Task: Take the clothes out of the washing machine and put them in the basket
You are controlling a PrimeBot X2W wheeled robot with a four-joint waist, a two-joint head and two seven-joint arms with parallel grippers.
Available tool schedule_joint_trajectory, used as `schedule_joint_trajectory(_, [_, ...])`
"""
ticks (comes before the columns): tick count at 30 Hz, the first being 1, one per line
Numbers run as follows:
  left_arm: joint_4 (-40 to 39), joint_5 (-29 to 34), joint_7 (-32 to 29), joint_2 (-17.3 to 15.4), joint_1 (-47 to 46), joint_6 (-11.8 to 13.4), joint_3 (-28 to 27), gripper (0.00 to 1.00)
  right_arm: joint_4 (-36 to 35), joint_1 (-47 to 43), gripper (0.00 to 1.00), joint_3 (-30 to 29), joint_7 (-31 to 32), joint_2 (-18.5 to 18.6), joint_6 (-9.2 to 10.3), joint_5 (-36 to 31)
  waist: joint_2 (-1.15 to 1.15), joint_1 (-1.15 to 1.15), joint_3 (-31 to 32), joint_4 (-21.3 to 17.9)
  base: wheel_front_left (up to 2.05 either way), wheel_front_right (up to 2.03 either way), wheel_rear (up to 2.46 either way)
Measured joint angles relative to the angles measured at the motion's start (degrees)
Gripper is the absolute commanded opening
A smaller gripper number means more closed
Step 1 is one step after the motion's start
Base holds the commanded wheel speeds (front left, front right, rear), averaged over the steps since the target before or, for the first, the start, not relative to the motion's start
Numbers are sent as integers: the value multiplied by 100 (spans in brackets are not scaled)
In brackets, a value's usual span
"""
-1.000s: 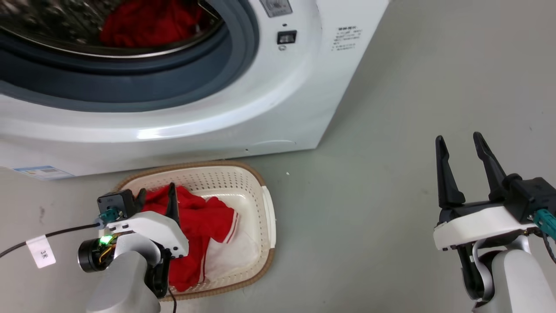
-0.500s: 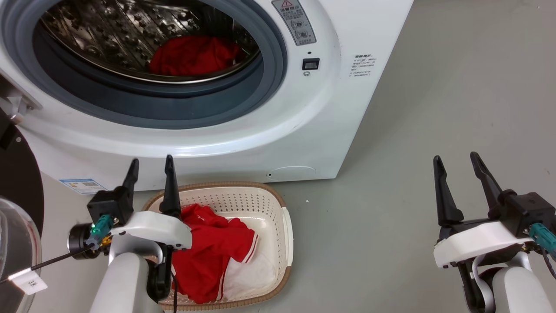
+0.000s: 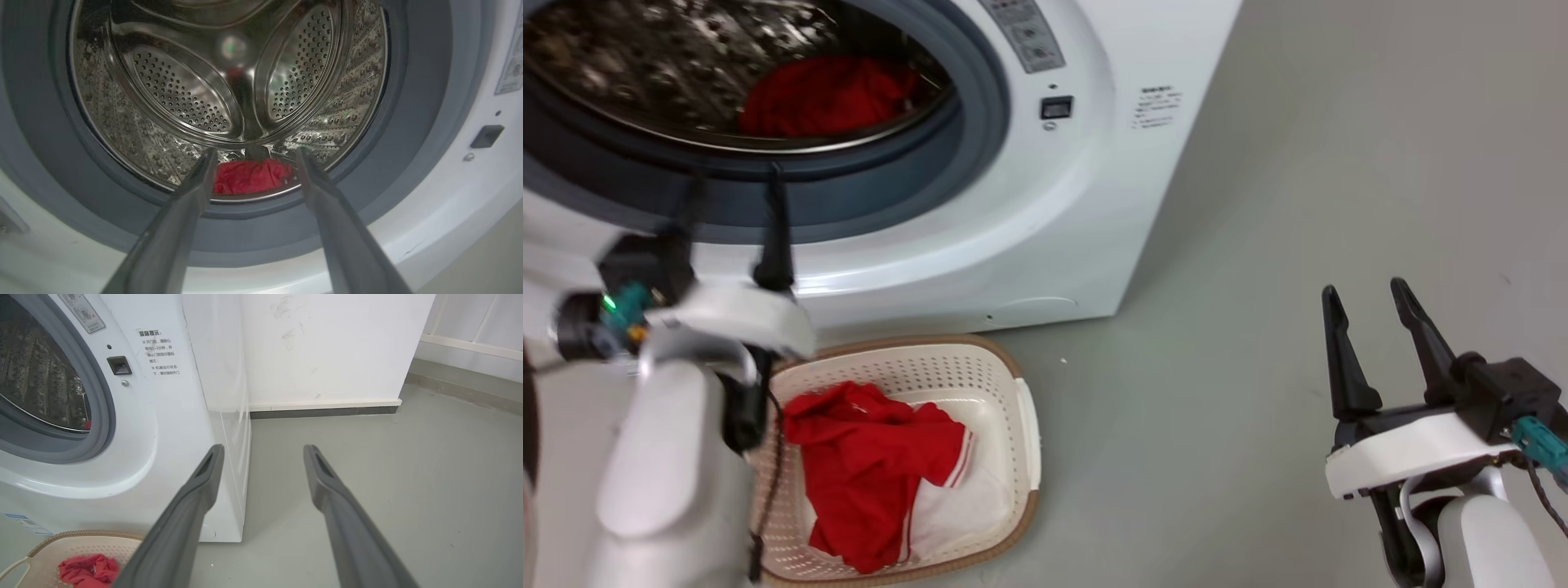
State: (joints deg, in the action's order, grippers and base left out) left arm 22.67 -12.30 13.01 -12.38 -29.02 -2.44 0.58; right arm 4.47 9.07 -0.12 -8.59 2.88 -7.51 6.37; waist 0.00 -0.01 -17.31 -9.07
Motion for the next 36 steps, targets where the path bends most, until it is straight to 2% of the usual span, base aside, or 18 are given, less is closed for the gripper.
schedule_joint_trajectory(13, [840, -7, -1046, -903, -1777, -132, -110, 100, 364, 602, 100, 320, -470, 1, 0, 428, 0, 1, -876, -720, 0, 0, 0])
schedule_joint_trajectory(25, [1563, 90, -2508, -1773, -3250, -322, 110, 100, 758, 912, 100, 675, -635, 3, 0, 914, 0, 1, -1727, -1323, 0, 0, 0])
schedule_joint_trajectory(35, [1817, 211, -3693, -2388, -4042, -416, 365, 100, 734, 1004, 100, 962, -649, 3, 0, 1281, 0, 1, -2193, -1862, 0, 0, 0])
schedule_joint_trajectory(36, [1803, 225, -3935, -2524, -4194, -422, 399, 100, 724, 1004, 100, 1029, -649, 3, 0, 1322, 0, 2, -2270, -1954, 0, 0, 0])
